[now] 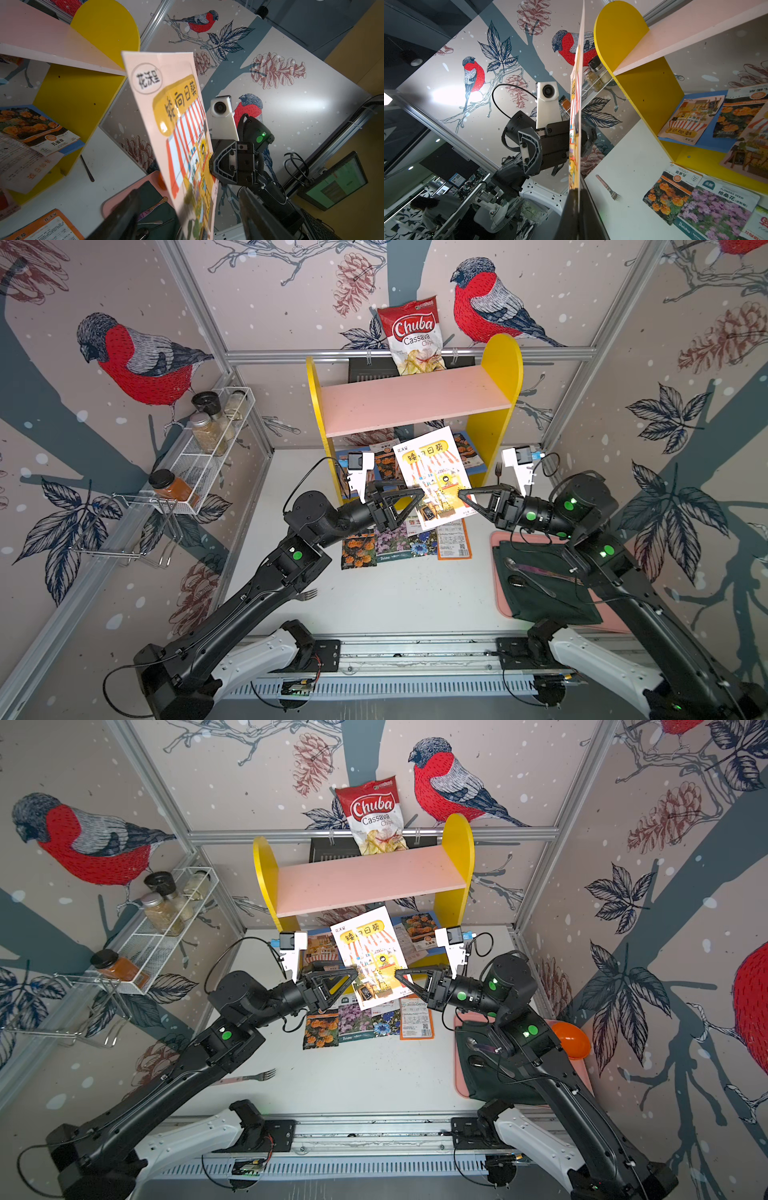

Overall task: Take the seed bag off the shelf
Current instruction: Pick up the seed packet from the shelf.

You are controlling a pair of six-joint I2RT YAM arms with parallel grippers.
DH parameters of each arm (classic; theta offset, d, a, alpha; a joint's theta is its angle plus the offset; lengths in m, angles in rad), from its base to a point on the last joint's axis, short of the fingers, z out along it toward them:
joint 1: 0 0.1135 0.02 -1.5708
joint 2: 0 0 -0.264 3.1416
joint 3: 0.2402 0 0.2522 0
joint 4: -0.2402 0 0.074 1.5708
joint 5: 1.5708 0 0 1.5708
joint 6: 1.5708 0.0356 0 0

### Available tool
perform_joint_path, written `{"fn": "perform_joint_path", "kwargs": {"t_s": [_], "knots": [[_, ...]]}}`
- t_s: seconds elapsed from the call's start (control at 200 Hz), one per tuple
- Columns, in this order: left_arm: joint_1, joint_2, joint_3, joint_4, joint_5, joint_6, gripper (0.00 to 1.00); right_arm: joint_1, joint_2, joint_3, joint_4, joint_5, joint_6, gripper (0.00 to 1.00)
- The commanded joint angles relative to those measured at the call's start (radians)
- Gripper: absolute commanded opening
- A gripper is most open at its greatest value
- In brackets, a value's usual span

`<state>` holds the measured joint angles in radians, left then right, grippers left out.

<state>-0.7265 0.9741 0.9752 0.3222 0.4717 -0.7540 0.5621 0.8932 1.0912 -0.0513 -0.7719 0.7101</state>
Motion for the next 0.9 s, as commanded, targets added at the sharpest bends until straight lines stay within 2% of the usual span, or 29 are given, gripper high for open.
{"fn": "perform_joint_path", "kwargs": {"t_s": [0.0,0.205,0.42,0.625,0.705,0.795,0.895], "knots": [[0.004,0.007,0.003,0.086,0.028,-0.008,0.67,0.017,0.003,-0.005,0.064,0.014,0.007,0.0],[0.006,0.008,-0.003,0.09,0.036,-0.012,0.38,0.033,0.01,0.001,0.061,0.039,-0.002,0.0],[0.007,-0.007,-0.023,0.091,0.029,-0.013,0.28,0.035,0.008,0.003,0.056,0.052,-0.009,0.0],[0.007,0.0,-0.018,0.091,0.031,-0.012,0.0,0.036,0.007,0.001,0.04,0.065,-0.019,0.0],[0.009,0.005,-0.017,0.091,0.031,-0.01,0.0,0.036,0.007,0.0,0.035,0.069,-0.024,0.0],[0.009,0.009,-0.015,0.088,0.032,-0.009,0.0,0.036,0.007,-0.003,0.033,0.074,-0.03,0.12],[0.013,0.012,-0.015,0.08,0.029,-0.007,0.0,0.036,0.007,-0.002,0.018,0.086,-0.044,0.37]]}}
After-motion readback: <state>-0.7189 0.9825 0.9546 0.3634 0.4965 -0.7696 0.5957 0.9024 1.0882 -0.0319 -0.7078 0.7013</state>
